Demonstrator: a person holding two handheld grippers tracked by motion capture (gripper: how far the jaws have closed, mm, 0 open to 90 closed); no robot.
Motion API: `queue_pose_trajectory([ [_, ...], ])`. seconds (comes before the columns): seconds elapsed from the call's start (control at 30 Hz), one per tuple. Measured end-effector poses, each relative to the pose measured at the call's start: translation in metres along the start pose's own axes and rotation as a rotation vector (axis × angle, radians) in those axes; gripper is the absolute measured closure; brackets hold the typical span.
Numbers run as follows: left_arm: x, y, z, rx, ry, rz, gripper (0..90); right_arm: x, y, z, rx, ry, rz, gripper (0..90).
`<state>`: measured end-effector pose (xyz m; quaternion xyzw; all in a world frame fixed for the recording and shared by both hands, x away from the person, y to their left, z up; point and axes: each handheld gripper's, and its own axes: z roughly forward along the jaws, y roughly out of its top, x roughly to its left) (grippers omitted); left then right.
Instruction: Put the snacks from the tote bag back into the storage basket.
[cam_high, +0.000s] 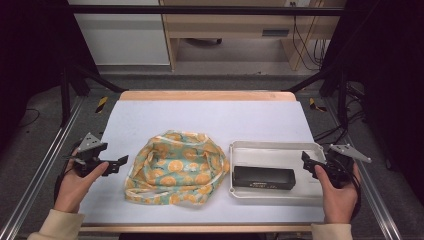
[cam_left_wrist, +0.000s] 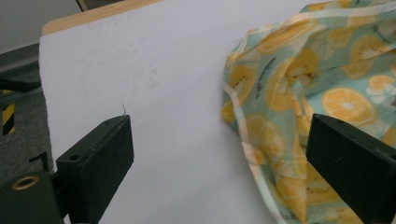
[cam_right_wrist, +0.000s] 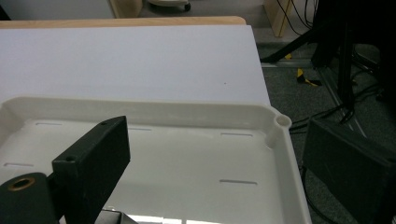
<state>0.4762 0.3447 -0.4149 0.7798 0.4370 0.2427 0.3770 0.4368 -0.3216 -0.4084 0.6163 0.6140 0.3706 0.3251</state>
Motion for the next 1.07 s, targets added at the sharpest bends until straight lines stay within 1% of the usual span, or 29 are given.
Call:
queue_pose_trajectory([
  [0.07, 0.003, -0.005, 0.001, 0.013, 0.008, 0.0, 7.4, -0.004, -0.003, 0.001, 0.008, -0.007, 0.003, 8.0],
  [0.13, 0.006, -0.009, 0.002, 0.014, 0.012, -0.008, 7.4, -0.006, -0.007, 0.002, 0.02, -0.013, 0.003, 8.1],
  [0.17, 0.007, -0.011, 0.003, 0.019, 0.014, -0.007, 7.4, -0.008, -0.008, 0.003, 0.025, -0.016, -0.003, 8.1],
  [0.33, 0.013, -0.021, 0.005, 0.028, 0.029, -0.02, 7.4, -0.011, -0.016, 0.006, 0.059, -0.018, -0.01, 8.0],
  [0.4, 0.014, -0.025, 0.006, 0.038, 0.041, -0.013, 7.4, -0.011, -0.018, 0.007, 0.075, -0.02, -0.018, 8.0],
  [0.47, 0.015, -0.03, 0.007, 0.042, 0.045, -0.01, 7.4, -0.012, -0.02, 0.009, 0.087, -0.011, -0.025, 7.7],
  [0.53, 0.014, -0.033, 0.008, 0.054, 0.049, -0.003, 7.0, -0.014, -0.023, 0.01, 0.103, -0.007, -0.037, 7.3],
  [0.57, 0.014, -0.036, 0.009, 0.059, 0.057, 0.002, 7.0, -0.014, -0.024, 0.01, 0.11, -0.003, -0.044, 7.0],
  [0.67, 0.013, -0.039, 0.006, 0.079, 0.066, 0.027, 6.3, -0.016, -0.028, 0.011, 0.134, 0.013, -0.076, 6.3],
  [0.77, 0.012, -0.043, 0.003, 0.072, 0.077, 0.021, 6.2, -0.017, -0.033, 0.012, 0.171, 0.03, -0.102, 6.2],
  [0.8, 0.012, -0.044, 0.002, 0.077, 0.08, 0.023, 6.2, -0.018, -0.034, 0.012, 0.18, 0.037, -0.108, 6.1],
  [0.87, 0.011, -0.047, 0.001, 0.082, 0.086, 0.019, 6.2, -0.018, -0.036, 0.012, 0.196, 0.052, -0.107, 6.1],
  [0.9, 0.011, -0.048, 0.001, 0.079, 0.088, 0.011, 6.2, -0.017, -0.037, 0.012, 0.209, 0.055, -0.112, 6.1],
  [1.0, 0.01, -0.049, 0.0, 0.086, 0.108, 0.021, 6.3, -0.014, -0.039, 0.014, 0.242, 0.061, -0.149, 6.4],
  [1.07, 0.009, -0.049, 0.0, 0.078, 0.109, 0.019, 6.2, -0.011, -0.038, 0.014, 0.244, 0.06, -0.161, 6.6],
])
